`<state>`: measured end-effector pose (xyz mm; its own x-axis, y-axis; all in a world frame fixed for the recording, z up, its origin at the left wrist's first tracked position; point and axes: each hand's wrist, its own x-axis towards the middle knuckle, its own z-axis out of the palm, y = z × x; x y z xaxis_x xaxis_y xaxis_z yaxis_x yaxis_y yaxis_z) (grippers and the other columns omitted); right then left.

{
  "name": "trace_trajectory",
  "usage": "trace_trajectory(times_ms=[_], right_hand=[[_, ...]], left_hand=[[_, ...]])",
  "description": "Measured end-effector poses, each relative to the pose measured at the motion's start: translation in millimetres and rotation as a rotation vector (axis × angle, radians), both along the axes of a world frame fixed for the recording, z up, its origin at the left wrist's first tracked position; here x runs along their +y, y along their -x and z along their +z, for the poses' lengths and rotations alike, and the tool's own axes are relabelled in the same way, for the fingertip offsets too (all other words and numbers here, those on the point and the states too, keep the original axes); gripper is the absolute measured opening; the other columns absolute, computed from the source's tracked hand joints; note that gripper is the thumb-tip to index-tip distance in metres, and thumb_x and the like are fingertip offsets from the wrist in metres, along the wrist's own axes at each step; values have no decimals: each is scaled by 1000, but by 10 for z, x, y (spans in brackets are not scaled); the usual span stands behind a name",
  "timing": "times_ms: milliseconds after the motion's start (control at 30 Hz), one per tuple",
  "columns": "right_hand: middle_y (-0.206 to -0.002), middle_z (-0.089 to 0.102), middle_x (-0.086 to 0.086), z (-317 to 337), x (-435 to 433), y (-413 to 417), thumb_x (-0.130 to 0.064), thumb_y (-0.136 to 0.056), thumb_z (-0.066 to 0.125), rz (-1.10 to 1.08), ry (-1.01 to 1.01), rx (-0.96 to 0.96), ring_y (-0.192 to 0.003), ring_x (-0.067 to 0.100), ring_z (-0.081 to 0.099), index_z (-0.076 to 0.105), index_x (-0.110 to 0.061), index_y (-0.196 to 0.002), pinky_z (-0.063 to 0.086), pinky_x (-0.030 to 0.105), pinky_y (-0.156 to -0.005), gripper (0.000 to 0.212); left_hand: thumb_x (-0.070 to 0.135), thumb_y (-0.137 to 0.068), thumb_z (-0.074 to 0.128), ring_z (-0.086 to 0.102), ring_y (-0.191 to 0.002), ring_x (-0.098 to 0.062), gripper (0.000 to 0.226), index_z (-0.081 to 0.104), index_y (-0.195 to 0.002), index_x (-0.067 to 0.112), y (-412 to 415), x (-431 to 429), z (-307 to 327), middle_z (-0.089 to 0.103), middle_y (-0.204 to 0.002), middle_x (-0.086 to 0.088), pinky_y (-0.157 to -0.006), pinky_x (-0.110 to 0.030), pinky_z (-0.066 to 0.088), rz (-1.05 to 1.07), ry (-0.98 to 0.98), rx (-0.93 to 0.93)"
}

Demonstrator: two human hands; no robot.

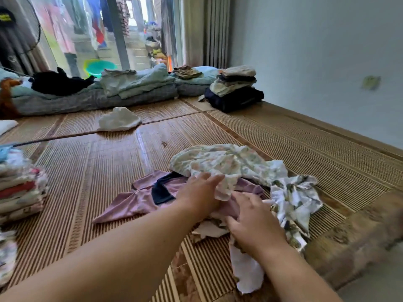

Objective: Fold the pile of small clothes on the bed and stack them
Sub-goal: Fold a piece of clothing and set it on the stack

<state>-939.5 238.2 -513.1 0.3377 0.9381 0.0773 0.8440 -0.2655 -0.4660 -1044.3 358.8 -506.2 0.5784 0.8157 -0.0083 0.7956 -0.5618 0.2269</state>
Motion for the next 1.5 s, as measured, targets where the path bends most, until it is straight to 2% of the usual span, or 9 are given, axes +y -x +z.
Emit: trace_trajectory(times_ms=[167,400,533,700,800,967,1267,1367,1500], right_hand=[[-149,31,-3,-16,-11,-62,-49,-92,46,-9,-19,-32,-132,22,38,14,-33,-150,36,44,-106,68],[-150,20,4,15,-30,26,-54,-83,59,4,-106,-117,-137,26,25,-5,-38,-150,33,45,-106,94],[-158,15,0,52,-36,177,-56,-84,60,61,-48,-107,-142,29,16,25,-50,-144,25,52,-111,70],[-158,15,-1,62,-92,618,-52,-85,58,132,63,-146,-144,28,14,21,-47,-146,17,51,-114,72],[-158,19,-2,31,-147,866,-52,-88,55,175,119,-144,-143,27,18,16,-44,-148,19,53,-113,73],[-156,23,-1,79,-181,1258,-48,-89,56,223,123,-213,-143,26,20,23,-41,-147,19,56,-113,67],[-159,-4,6,-91,68,1412,-22,-97,40,179,134,-255,-145,33,-5,12,-47,-148,8,59,-114,63],[-160,-13,3,-136,259,1271,-16,-97,30,151,196,-277,-145,35,-11,32,-46,-142,4,61,-113,54],[-152,33,0,-16,407,1196,-24,-93,43,198,92,-221,-142,27,19,65,-36,-110,12,55,-112,30]], left_hand=[[39,-98,43,58,-86,-27,33,62,-93,12,-99,-31,193,59,-84,-5,-71,-28,41,67,73,-229],[36,-96,52,63,-70,-9,22,64,-80,26,1118,-815,500,67,-77,11,-69,-32,53,-67,426,-296],[29,-94,55,58,-62,5,29,65,-74,46,1798,-1277,629,65,-67,22,-63,-19,44,-37,450,-307],[43,-91,58,63,-81,4,8,65,-92,46,2526,-1561,554,68,-85,22,-77,-20,49,52,441,-33],[48,-83,60,62,-101,4,36,57,-117,57,2943,-1632,500,67,-111,22,-89,-18,48,168,306,325],[41,-84,53,60,-89,-20,28,65,-99,21,3539,-1607,513,58,-87,6,-77,-29,47,288,339,660],[35,-83,60,44,-125,-20,64,38,-143,40,2770,-1384,459,40,-143,2,-101,-33,43,215,296,260],[42,-85,62,35,-134,-21,67,34,-145,38,2378,-1217,384,32,-151,2,-109,-37,35,205,276,160],[43,-87,63,37,-135,-19,61,41,-142,32,2049,-911,330,34,-151,3,-110,-37,34,256,198,-59]])
